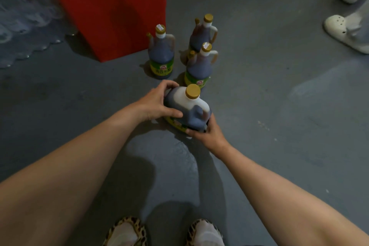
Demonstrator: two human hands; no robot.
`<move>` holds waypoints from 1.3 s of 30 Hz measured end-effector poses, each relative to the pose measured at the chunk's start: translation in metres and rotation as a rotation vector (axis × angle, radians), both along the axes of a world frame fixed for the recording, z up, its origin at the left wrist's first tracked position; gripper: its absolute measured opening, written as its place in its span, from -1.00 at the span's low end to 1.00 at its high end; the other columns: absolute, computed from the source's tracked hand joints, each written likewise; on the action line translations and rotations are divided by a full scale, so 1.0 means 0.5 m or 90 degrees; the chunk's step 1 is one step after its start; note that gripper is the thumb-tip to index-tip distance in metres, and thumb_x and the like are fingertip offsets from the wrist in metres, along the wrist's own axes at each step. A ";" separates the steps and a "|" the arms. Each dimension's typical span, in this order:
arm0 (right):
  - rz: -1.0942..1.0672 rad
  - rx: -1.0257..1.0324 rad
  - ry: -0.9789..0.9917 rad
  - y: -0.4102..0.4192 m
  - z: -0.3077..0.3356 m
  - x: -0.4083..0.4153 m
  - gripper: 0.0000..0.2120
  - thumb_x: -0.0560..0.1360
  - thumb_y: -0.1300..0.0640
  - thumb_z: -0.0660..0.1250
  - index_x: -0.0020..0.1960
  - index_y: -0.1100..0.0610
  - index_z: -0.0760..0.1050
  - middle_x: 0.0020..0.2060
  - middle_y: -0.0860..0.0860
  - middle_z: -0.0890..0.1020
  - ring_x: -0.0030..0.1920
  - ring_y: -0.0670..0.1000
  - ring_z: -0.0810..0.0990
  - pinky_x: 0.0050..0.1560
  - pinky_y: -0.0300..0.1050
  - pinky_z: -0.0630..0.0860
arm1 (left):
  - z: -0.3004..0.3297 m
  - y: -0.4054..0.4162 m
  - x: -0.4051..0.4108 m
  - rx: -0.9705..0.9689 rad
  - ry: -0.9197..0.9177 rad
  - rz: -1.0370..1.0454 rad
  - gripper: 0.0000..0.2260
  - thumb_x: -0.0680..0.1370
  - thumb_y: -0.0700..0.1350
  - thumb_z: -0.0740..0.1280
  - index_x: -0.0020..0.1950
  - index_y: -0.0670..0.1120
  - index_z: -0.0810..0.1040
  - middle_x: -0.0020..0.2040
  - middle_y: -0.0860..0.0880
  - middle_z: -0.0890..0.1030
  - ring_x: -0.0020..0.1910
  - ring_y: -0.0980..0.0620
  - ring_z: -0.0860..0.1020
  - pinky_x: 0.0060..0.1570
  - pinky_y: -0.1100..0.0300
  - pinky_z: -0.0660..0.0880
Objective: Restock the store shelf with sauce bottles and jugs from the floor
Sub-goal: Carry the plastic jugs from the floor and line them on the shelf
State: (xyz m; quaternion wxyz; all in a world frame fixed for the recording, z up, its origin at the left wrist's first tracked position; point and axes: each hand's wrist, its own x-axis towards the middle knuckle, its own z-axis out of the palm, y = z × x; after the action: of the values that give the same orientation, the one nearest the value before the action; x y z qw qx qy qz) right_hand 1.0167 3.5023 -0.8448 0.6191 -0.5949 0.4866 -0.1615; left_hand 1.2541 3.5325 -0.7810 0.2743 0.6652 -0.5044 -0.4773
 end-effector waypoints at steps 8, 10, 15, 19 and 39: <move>-0.011 0.004 -0.001 -0.023 0.010 -0.012 -0.28 0.35 0.29 0.61 0.41 0.07 0.37 0.21 -0.12 0.56 0.17 -0.28 0.54 0.15 -0.29 0.55 | -0.012 0.006 -0.004 -0.033 -0.018 0.024 -0.13 0.21 0.26 0.61 0.45 0.18 0.35 0.42 0.07 0.37 0.42 0.01 0.36 0.43 -0.09 0.33; -0.018 0.010 -0.026 -0.036 0.029 -0.003 -0.31 0.36 0.31 0.60 0.41 0.09 0.41 0.24 -0.07 0.59 0.23 -0.19 0.54 0.16 -0.25 0.56 | -0.002 0.008 -0.001 -0.021 0.059 0.095 -0.27 0.30 0.01 0.64 0.39 0.09 0.40 0.32 0.05 0.45 0.32 0.03 0.45 0.27 0.09 0.47; -0.005 0.078 -0.089 -0.033 0.057 0.024 -0.38 0.29 0.16 0.63 0.30 -0.06 0.54 0.17 -0.03 0.68 0.26 -0.02 0.60 0.15 -0.06 0.63 | 0.004 0.049 -0.008 0.034 0.327 0.271 -0.30 0.21 0.00 0.63 0.29 0.07 0.44 0.18 0.05 0.60 0.14 0.05 0.60 0.00 0.21 0.56; -0.013 0.160 -0.116 -0.015 0.065 0.047 -0.47 0.45 0.14 0.54 0.37 -0.02 0.49 0.11 0.00 0.71 0.12 0.03 0.70 -0.07 -0.16 0.64 | 0.004 0.041 -0.007 0.048 0.337 0.375 -0.31 0.14 0.16 0.62 0.21 0.08 0.51 0.15 -0.03 0.65 0.09 -0.03 0.66 0.06 0.02 0.60; 0.038 0.166 -0.080 -0.016 0.024 0.094 -0.29 0.32 0.13 0.64 0.42 0.05 0.47 0.18 0.09 0.69 0.29 0.15 0.61 0.29 0.20 0.56 | 0.027 0.012 0.090 0.196 0.278 0.337 -0.62 0.43 0.04 0.50 0.20 0.07 0.52 -0.01 0.05 0.68 -0.21 0.17 0.67 -0.33 0.31 0.53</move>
State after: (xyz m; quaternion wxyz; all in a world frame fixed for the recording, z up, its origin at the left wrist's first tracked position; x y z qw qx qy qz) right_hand 1.0636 3.4944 -0.8327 0.7251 -0.5124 0.4454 -0.1154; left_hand 1.2990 3.5383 -0.7674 0.3863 0.6885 -0.1669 -0.5907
